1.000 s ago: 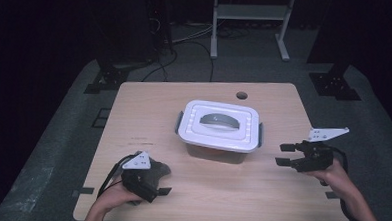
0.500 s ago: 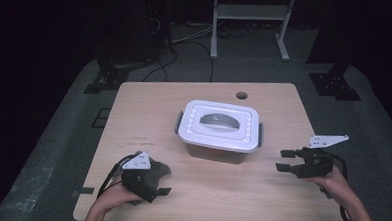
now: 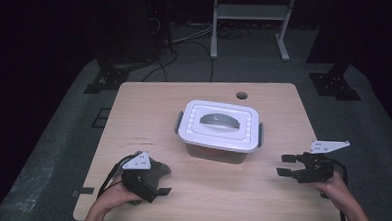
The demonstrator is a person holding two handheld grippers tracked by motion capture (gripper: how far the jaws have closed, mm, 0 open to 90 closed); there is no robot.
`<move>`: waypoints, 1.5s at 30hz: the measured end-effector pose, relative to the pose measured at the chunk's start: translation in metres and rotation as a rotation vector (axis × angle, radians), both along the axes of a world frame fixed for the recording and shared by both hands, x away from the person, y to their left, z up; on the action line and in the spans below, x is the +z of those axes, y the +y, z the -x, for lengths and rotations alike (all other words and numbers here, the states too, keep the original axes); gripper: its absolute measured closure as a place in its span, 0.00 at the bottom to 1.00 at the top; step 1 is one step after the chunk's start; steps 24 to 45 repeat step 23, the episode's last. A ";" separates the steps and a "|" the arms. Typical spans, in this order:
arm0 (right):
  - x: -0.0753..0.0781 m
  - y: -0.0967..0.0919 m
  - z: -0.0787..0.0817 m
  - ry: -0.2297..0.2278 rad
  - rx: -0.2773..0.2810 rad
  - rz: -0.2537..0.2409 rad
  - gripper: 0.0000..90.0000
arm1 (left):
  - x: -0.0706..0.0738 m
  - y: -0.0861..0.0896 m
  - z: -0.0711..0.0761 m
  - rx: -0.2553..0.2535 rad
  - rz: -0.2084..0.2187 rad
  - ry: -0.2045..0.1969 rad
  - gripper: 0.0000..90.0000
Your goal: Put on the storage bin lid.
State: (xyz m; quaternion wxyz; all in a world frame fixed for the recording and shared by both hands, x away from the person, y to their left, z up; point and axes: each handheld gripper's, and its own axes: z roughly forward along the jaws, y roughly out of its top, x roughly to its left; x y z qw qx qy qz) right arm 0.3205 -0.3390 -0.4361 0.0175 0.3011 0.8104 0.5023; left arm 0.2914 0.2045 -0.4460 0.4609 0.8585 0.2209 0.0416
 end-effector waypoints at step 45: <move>-0.012 0.004 0.010 0.010 0.007 -0.001 0.35 | 0.001 0.001 0.000 0.001 -0.001 0.002 0.02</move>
